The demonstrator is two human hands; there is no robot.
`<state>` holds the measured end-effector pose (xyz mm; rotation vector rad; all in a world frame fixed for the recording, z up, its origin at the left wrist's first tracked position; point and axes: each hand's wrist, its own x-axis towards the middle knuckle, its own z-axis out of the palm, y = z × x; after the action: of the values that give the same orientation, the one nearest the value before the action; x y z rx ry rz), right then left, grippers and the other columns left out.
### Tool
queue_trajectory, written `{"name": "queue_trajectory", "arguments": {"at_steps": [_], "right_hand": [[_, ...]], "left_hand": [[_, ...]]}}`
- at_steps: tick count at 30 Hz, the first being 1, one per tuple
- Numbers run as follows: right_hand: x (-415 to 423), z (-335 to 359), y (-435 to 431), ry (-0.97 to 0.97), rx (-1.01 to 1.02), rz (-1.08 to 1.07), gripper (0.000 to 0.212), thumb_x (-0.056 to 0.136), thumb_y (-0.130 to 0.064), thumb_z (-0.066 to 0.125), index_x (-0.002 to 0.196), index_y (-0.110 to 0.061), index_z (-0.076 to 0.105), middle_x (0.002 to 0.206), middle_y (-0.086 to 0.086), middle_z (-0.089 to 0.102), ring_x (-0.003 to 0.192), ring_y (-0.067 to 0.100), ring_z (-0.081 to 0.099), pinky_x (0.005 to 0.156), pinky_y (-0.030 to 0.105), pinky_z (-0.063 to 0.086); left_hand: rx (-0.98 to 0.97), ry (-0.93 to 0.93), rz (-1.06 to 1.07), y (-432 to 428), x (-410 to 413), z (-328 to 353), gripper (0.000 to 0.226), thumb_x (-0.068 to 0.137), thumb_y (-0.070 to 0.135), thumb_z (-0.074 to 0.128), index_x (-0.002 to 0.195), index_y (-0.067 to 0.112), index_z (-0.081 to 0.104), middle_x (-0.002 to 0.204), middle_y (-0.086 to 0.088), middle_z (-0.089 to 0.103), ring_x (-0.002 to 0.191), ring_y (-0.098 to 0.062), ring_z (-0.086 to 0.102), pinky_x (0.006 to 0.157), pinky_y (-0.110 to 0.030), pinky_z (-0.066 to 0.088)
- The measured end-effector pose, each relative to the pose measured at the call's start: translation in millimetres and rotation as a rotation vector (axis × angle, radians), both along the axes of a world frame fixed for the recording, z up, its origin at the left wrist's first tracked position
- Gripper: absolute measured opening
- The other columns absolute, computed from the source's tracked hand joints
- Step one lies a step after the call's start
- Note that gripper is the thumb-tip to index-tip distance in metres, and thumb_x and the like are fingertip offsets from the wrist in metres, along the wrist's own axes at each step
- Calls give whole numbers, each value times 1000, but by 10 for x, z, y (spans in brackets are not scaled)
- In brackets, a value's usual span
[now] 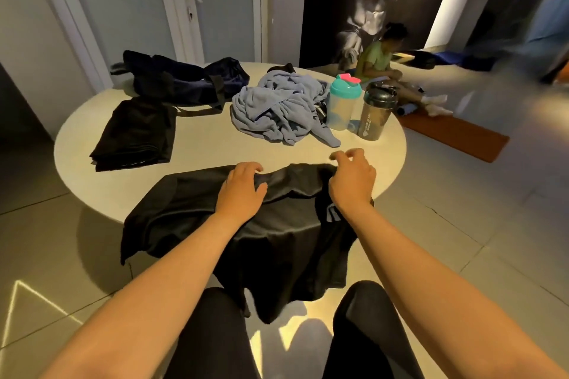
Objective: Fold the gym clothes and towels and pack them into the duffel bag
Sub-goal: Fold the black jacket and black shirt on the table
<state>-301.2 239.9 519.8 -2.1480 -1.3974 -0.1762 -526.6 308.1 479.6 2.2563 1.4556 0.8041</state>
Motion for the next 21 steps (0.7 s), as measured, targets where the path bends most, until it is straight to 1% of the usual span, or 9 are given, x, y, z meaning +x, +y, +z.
{"name": "queue_trajectory", "arguments": {"at_steps": [3,5,7,10,12,14,18,19,21], "right_hand": [[-69,-78,29,30,5,323,21,96,-25,53,111,-20,67,109,7,58,99,26,54,90,43,48],[-118,-140,28,92,-186,540,20,97,-31,51,108,-26,68,103,3,61,96,23,57,91,47,49],[-66,-179,90,43,-338,560,28,98,-27,52,123,-27,65,119,4,62,115,28,56,108,51,40],[119,-163,244,-94,-445,374,53,100,-26,46,152,-25,36,153,6,39,148,29,22,118,64,6],[235,-133,297,-94,-483,210,56,100,-24,43,154,-26,29,162,9,23,152,30,6,115,68,-2],[319,-119,270,-74,-416,64,56,100,-21,46,153,-27,31,164,12,15,152,35,3,116,66,-1],[314,-269,192,-59,-43,167,34,98,-25,54,131,-17,58,126,16,51,118,38,47,103,48,36],[280,-309,186,-3,-52,238,30,99,-27,50,127,-20,60,122,12,55,116,35,50,105,50,34],[196,-382,172,94,-184,382,34,104,-31,39,134,-27,56,134,2,58,132,26,46,118,59,8]], "left_hand": [[49,41,33,5,74,1,19,95,27,63,109,21,52,121,-3,44,117,-25,38,86,-43,48],[118,96,107,-4,111,38,17,96,30,63,97,22,48,109,-2,42,109,-24,37,81,-39,43],[184,170,148,-2,115,67,19,98,39,57,88,25,48,94,4,50,97,-22,45,85,-38,34],[185,246,53,3,102,73,27,97,57,45,90,34,56,68,12,56,77,-13,55,95,-42,31],[189,318,13,21,66,31,37,95,64,40,106,38,64,77,14,60,84,-10,57,108,-47,27],[198,420,9,76,5,-2,52,95,68,34,128,39,60,110,12,66,111,-14,58,120,-52,11],[10,609,103,169,-29,39,63,102,58,22,158,30,26,162,-1,30,152,-20,21,118,-62,-16],[-32,645,146,174,17,75,60,104,51,22,160,29,18,165,-6,22,154,-23,12,117,-63,-16],[-23,643,183,146,159,158,58,103,38,31,159,29,17,165,-11,16,153,-28,6,118,-61,-10]]}}
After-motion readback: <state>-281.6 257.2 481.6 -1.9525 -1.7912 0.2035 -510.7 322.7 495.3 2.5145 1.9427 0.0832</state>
